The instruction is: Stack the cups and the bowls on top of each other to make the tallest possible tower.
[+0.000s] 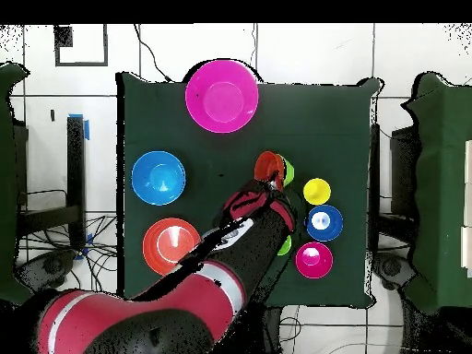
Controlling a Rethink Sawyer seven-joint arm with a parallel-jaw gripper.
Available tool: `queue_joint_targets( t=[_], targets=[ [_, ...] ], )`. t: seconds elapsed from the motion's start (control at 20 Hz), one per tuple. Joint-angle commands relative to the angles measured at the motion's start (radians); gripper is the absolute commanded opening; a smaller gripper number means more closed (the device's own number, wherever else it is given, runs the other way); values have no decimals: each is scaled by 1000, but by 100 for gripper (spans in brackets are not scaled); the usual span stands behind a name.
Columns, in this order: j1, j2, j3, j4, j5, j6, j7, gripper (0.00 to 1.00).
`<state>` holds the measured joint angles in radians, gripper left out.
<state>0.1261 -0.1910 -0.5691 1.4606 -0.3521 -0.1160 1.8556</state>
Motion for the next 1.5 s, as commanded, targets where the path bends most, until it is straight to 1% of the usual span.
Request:
queue_joint_targets(
  t=[0.05, 0.15, 0.35, 0.5, 0.7, 0.85, 0.95, 1.05, 1.15, 1.2, 1.35, 1.45, 1.5],
  targets=[
    [-35, 96, 150, 66, 31, 105, 127, 0],
    [-34, 115, 155, 56, 37, 134, 119, 0],
    [-32, 169, 157, 41, 95, 130, 166, 0],
    [-33, 183, 168, 37, 119, 140, 173, 0],
    [-8, 201, 149, 19, 137, 153, 154, 0],
    [22, 226, 103, 4, 132, 117, 135, 0],
    [57, 240, 53, -12, 120, 114, 111, 0],
    [91, 253, -1, -13, 131, 82, 121, 0],
    [103, 252, -23, -4, 144, 34, 142, 0],
    [104, 248, -25, -4, 139, 20, 140, 0],
    [131, 242, -60, -12, 108, 23, 110, 0],
    [140, 241, -86, -16, 100, -7, 105, 0],
    [142, 232, -94, -20, 92, -6, 98, 0]
  ],
)
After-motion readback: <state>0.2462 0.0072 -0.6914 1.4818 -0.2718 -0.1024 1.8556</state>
